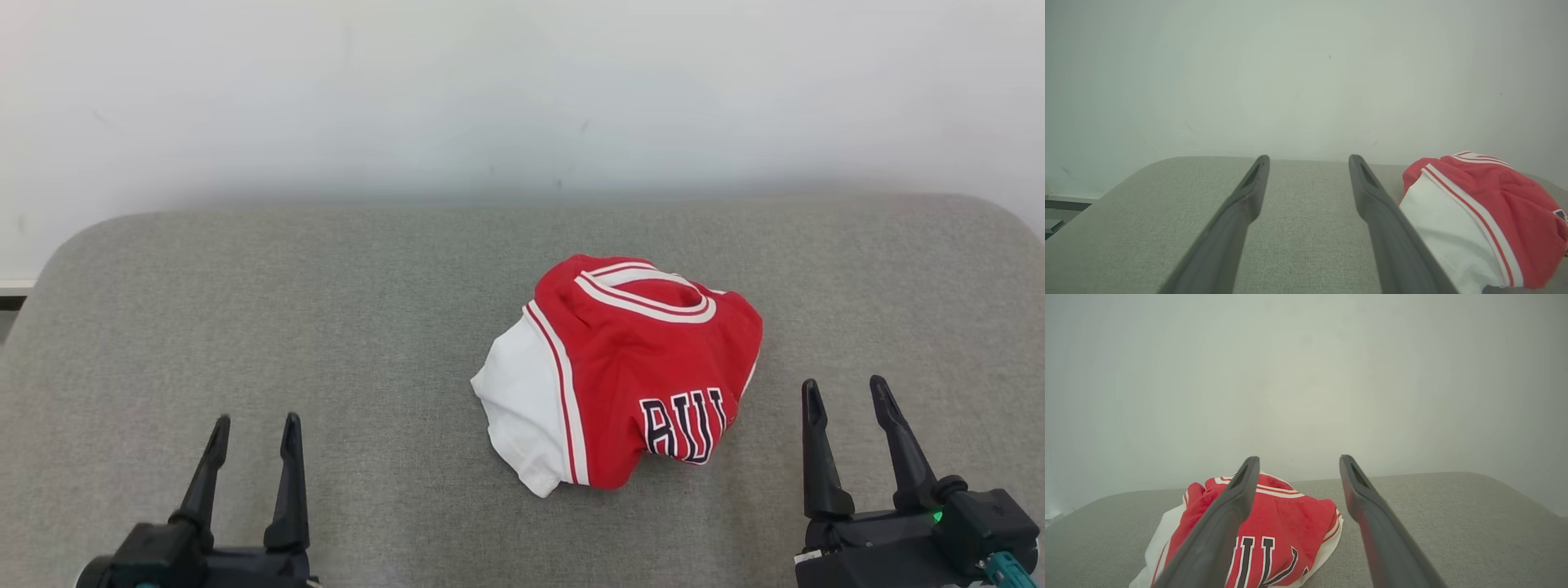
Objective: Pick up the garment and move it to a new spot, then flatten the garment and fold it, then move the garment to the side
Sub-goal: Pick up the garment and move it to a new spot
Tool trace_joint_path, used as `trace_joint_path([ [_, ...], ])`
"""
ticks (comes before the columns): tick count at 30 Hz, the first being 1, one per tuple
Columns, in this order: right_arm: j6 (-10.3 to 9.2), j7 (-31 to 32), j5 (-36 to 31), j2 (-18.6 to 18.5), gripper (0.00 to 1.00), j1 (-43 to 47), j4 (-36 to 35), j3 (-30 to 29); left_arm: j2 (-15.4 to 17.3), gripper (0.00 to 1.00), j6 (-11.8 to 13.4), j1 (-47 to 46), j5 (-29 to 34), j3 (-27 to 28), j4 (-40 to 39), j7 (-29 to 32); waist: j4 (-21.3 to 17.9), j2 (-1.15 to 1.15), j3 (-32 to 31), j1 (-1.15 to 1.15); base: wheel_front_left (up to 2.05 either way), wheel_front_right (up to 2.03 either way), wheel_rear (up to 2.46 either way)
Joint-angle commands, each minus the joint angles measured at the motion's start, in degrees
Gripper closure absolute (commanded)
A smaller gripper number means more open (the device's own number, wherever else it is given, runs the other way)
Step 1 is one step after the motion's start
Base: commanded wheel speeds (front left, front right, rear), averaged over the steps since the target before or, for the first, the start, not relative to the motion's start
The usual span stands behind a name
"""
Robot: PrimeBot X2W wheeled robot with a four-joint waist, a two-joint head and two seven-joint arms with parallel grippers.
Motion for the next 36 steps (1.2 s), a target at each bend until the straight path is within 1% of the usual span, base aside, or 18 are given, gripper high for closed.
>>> trace_joint_path([
  [1,-0.12,0.0,0.0,-0.3,0.0,0.7,0.1,0.2,-0.6,0.0,-0.3,1.3,0.9,0.9,-0.6,-0.2,0.6,0.0,-0.6,0.0,0.0,0.0,0.0],
  [7,-0.12,0.0,0.1,-0.5,0.0,1.2,1.2,0.4,-3.6,0.0,-2.0,4.1,2.5,3.6,-0.1,-0.2,0.9,0.0,-1.0,0.0,0.0,0.0,0.0],
  [8,-0.12,0.0,0.2,-0.6,0.0,1.0,1.6,0.5,-4.4,0.0,-2.5,4.5,3.0,4.5,0.0,-0.2,0.9,0.0,-1.0,0.0,0.0,0.0,0.0],
  [11,-0.12,0.0,0.2,-0.6,0.0,1.2,2.2,0.4,-5.4,0.0,-3.2,5.2,3.8,5.8,-0.2,-0.2,0.8,0.0,-1.0,0.0,0.0,0.0,0.0],
  [25,-0.12,0.0,-0.2,-0.5,0.0,1.9,3.2,0.0,-7.5,0.0,-5.4,6.0,6.7,8.9,0.1,-0.2,0.3,0.0,-0.8,0.0,0.0,0.0,0.0],
  [36,-0.12,0.0,-0.3,-0.3,0.0,2.0,3.3,-0.1,-8.1,0.0,-6.0,5.4,7.7,9.3,1.0,-0.2,1.0,0.0,-0.7,0.0,0.0,0.0,0.0],
])
